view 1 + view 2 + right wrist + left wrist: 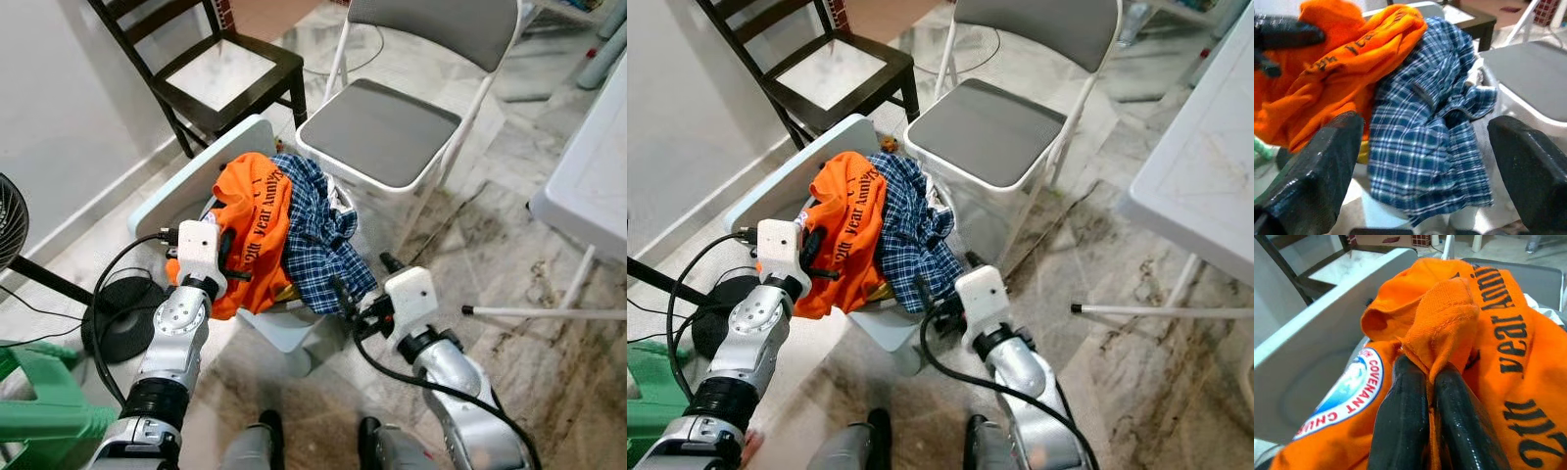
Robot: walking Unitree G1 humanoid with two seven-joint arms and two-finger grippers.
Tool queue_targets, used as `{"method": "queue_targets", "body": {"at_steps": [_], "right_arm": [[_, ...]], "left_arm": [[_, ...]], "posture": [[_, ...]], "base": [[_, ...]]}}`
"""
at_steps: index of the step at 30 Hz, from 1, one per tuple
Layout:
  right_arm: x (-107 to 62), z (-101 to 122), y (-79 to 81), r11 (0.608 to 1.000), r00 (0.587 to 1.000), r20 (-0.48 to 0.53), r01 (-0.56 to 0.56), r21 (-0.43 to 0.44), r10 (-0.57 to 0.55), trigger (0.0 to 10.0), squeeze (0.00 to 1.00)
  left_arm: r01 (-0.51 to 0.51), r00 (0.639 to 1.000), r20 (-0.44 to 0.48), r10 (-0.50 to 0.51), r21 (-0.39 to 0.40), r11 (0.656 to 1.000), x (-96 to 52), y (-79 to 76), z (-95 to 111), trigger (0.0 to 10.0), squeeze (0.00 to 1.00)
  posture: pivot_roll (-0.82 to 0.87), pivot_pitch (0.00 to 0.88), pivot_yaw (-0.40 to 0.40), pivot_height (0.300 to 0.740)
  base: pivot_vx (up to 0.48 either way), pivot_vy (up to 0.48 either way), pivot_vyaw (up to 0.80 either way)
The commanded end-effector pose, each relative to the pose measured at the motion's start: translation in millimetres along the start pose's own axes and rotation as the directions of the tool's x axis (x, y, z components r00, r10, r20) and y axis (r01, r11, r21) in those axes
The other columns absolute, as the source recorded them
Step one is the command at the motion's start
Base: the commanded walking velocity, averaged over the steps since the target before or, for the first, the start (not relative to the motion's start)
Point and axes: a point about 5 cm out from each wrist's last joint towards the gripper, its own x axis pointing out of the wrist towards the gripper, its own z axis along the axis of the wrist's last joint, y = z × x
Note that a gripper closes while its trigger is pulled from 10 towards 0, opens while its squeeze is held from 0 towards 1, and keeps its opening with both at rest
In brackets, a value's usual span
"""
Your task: Hang hanger
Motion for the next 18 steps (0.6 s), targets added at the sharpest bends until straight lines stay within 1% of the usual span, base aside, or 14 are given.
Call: {"method": "queue_targets", "body": {"at_steps": [1,4,7,9,10,11,13,14,16,18], "right_arm": [[-2.8,1,4.2,1.0,1.0,0.001,-0.005,0.008,0.005,10.0,0.0],[-3.1,-1,4.1,1.0,1.0,-0.005,0.005,0.011,-0.005,10.0,0.0],[-0.9,-1,2.1,0.999,0.999,-0.004,0.034,0.012,-0.034,10.0,0.0],[0.5,0,-1.2,0.998,0.999,0.001,0.054,0.013,-0.054,10.0,0.0],[0.5,0,-1.2,0.998,0.999,0.001,0.054,0.013,-0.054,10.0,0.0],[2.4,1,-6.6,0.997,0.997,0.011,0.079,0.024,-0.079,10.0,0.0],[2.7,2,-10.4,0.995,0.995,0.017,0.095,0.031,-0.095,10.0,0.0],[3.2,3,-14.9,0.992,0.992,0.022,0.12,0.038,-0.121,10.0,0.0],[3.4,5,-22.8,0.984,0.985,0.028,0.171,0.038,-0.173,10.0,0.0],[3.0,5,-30.4,0.975,0.975,0.029,0.218,0.048,-0.22,10.0,0.0]], "left_arm": [[0.012,1.0,0.004,-0.012,0.033,0.999,0.5,3.2,1,0.0,0.0],[0.024,0.999,0.025,-0.025,0.053,0.998,2.9,2.0,6,0.0,0.0],[0.082,0.993,0.072,-0.089,0.095,0.992,7.2,-5.2,17,0.0,0.0],[0.109,0.988,0.095,-0.12,0.115,0.987,8.9,-8.0,22,0.0,0.0],[0.109,0.988,0.095,-0.12,0.115,0.987,8.9,-8.0,22,0.0,0.0],[0.149,0.976,0.138,-0.169,0.14,0.979,12.0,-11.7,34,0.0,0.0],[0.181,0.964,0.168,-0.205,0.152,0.972,13.4,-15.8,41,0.0,0.0],[0.218,0.945,0.206,-0.255,0.186,0.958,14.0,-21.0,51,0.0,0.0],[0.261,0.918,0.241,-0.314,0.229,0.938,12.9,-29.9,60,0.0,0.0],[0.266,0.908,0.264,-0.324,0.233,0.936,11.9,-34.6,66,0.0,0.0]], "posture": [[0.01,0.317,0.118,0.74],[0.01,0.313,0.12,0.74],[0.01,0.29,0.119,0.74],[0.02,0.274,0.122,0.74],[0.02,0.274,0.122,0.74],[0.02,0.265,0.119,0.74],[0.03,0.254,0.106,0.74],[0.03,0.25,0.096,0.74],[0.04,0.239,0.083,0.74],[0.04,0.228,0.077,0.74]], "base": [[0.0,0.0,0.0],[0.0,0.0,0.0],[0.0,0.0,0.0],[0.0,0.0,0.0],[0.0,0.0,0.0],[0.0,0.0,0.0],[0.0,0.0,0.0],[0.0,0.0,0.0],[0.0,0.0,0.0],[0.0,0.0,0.0]]}}
